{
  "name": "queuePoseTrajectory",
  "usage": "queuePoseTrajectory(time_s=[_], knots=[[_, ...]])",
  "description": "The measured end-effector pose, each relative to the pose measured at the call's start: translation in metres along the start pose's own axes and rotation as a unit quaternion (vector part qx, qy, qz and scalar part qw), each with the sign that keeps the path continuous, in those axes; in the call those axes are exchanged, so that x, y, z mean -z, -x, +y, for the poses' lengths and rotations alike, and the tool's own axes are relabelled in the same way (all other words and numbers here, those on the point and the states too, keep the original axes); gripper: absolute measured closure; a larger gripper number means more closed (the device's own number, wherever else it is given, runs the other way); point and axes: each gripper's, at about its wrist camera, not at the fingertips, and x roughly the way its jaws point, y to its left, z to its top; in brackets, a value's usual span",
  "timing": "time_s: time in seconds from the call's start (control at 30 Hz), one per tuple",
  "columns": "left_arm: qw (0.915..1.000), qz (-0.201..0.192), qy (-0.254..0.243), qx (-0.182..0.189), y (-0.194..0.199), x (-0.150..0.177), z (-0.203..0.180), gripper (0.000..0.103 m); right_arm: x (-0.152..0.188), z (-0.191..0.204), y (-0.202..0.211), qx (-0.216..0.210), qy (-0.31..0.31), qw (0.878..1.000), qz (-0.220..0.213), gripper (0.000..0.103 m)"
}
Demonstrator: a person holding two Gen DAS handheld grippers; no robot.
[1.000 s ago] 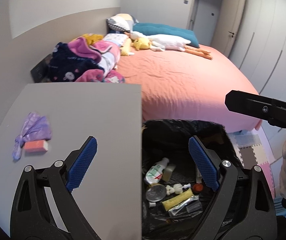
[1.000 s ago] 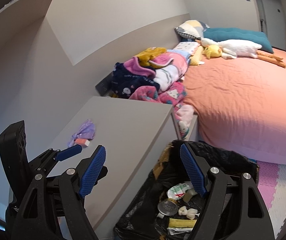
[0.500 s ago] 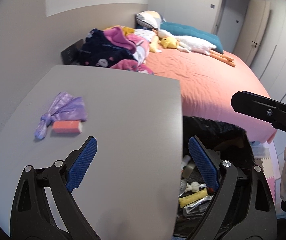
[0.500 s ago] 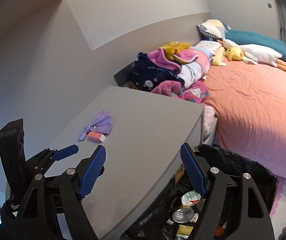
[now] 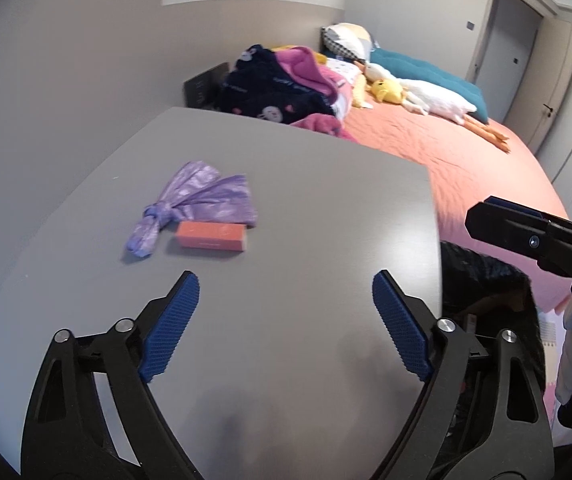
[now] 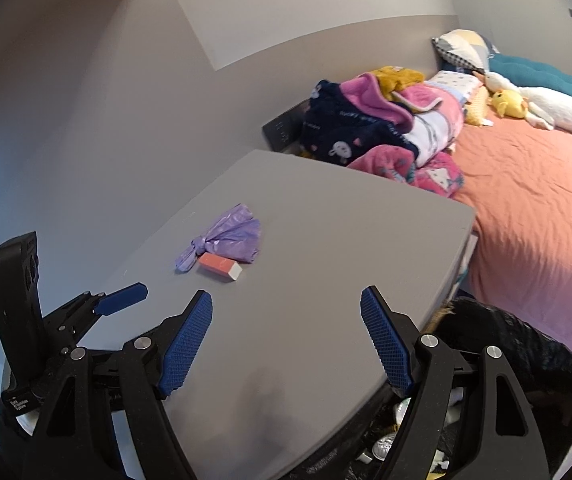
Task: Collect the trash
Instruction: 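Move both open tools back over the purple bag and pink box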
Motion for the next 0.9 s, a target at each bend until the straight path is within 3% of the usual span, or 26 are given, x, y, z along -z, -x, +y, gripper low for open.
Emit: queuePoseTrajectory(time_s=[0.2, 0.57, 0.9], knots=[[0.9997, 0.006, 0.02, -0.012, -0.008, -0.001, 0.023, 0.037, -0.003, 0.01, -0.026, -0.017, 0.019, 0.999, 0.024, 0.035], [0.9969, 0.02, 0.058, -0.049, -0.031, -0.005, 0.067, 0.052, -0.011, 0.036, -0.076, -0.035, 0.058, 0.995, 0.071, 0.049], [0.9943, 0.036, 0.07, -0.071, -0.054, -0.008, 0.1, 0.055, -0.015, 0.062, -0.119, -0.04, 0.097, 0.989, 0.103, 0.051]])
